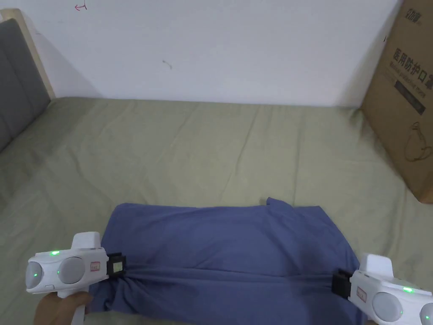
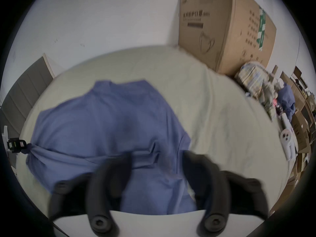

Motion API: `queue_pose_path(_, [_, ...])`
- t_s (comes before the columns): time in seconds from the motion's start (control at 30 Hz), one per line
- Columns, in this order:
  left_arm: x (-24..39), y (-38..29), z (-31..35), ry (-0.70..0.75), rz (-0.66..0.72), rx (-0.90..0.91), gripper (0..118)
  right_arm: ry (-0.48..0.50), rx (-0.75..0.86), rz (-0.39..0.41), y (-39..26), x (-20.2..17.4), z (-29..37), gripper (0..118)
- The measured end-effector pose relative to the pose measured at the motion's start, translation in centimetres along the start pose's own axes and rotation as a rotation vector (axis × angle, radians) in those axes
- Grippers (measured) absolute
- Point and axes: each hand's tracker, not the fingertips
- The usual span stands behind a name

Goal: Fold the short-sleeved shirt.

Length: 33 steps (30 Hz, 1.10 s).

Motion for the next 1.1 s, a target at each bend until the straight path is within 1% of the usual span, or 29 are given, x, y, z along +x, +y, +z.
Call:
queue_pose_path(0.03, [0.2, 0.2, 1.8, -0.014, 0.013, 0.050, 94, 0.018, 0.043, 0.006, 0.5, -0.1, 1.7, 88])
queue_pose_path(0.07, [0.5, 0.4, 3.7, -0.032, 0.022, 0.092, 97, 0.032, 0.090, 0.008, 1.0, -0.2, 3.4, 88])
queue_pose_path(0.17, [1.2, 0.7, 9.1, -0.075, 0.023, 0.247, 97, 0.047, 0.230, 0.033, 2.6, -0.3, 8.9, 88])
queue_pose_path(0.23, [1.9, 0.9, 13.1, -0.075, 0.014, 0.357, 97, 0.056, 0.356, 0.051, 3.2, -0.8, 13.4, 88])
queue_pose_path(0.27, [2.1, 0.9, 14.6, -0.070, 0.011, 0.400, 97, 0.065, 0.404, 0.067, 3.4, -1.0, 15.2, 88])
queue_pose_path(0.37, [3.3, 0.2, 19.4, -0.013, -0.002, 0.581, 97, 0.035, 0.543, 0.110, 3.6, -1.7, 20.5, 88])
queue_pose_path(0.43, [3.9, -0.5, 21.6, 0.012, -0.015, 0.665, 97, 0.033, 0.597, 0.110, 3.4, -1.9, 23.2, 88])
queue_pose_path(0.57, [4.8, -2.4, 24.3, 0.012, -0.054, 0.733, 96, 0.027, 0.669, 0.112, 2.1, -2.2, 26.6, 87])
queue_pose_path(0.6, [5.0, -2.8, 24.7, 0.018, -0.061, 0.748, 93, 0.030, 0.675, 0.109, 1.7, -2.2, 27.2, 86])
queue_pose_path(0.63, [5.2, -3.4, 25.2, 0.012, -0.070, 0.765, 85, 0.033, 0.683, 0.115, 1.3, -2.2, 27.6, 84])
queue_pose_path(0.67, [5.4, -3.9, 25.5, 0.010, -0.082, 0.775, 75, 0.029, 0.690, 0.116, 1.0, -2.3, 27.9, 80])
queue_pose_path(0.7, [5.5, -4.3, 25.7, 0.010, -0.090, 0.777, 58, 0.024, 0.696, 0.118, 0.7, -2.3, 28.2, 74])
queue_pose_path(0.73, [5.7, -4.6, 25.7, 0.006, -0.099, 0.777, 32, 0.026, 0.703, 0.125, 0.3, -2.3, 28.5, 58])
queue_pose_path(0.77, [5.8, -4.9, 25.7, -0.002, -0.112, 0.773, 11, 0.029, 0.702, 0.120, 0.1, -2.3, 28.6, 39])
queue_pose_path(0.8, [5.9, -5.2, 25.7, -0.020, -0.121, 0.769, 1, 0.029, 0.702, 0.120, 0.0, -2.4, 28.5, 14])
queue_pose_path(0.83, [6.0, -5.5, 25.9, -0.029, -0.128, 0.770, 0, 0.018, 0.712, 0.119, -0.3, -2.4, 28.5, 0])
queue_pose_path(0.87, [6.2, -5.6, 25.9, -0.039, -0.132, 0.757, 0, 0.005, 0.726, 0.120, -0.6, -2.5, 28.6, 0])
queue_pose_path(0.9, [6.3, -5.8, 25.9, -0.037, -0.128, 0.753, 0, 0.021, 0.718, 0.131, -0.4, -2.5, 28.5, 0])
queue_pose_path(0.93, [6.4, -6.0, 25.8, -0.042, -0.132, 0.753, 0, 0.031, 0.705, 0.124, -0.4, -2.5, 28.4, 0])
queue_pose_path(1.0, [6.4, -5.7, 25.3, -0.035, -0.153, 0.746, 0, 0.029, 0.705, 0.128, -0.5, -2.7, 28.1, 0])
queue_pose_path(1.1, [6.0, -5.2, 24.1, -0.040, -0.168, 0.681, 0, 0.042, 0.697, 0.114, -0.1, -2.7, 27.5, 0])
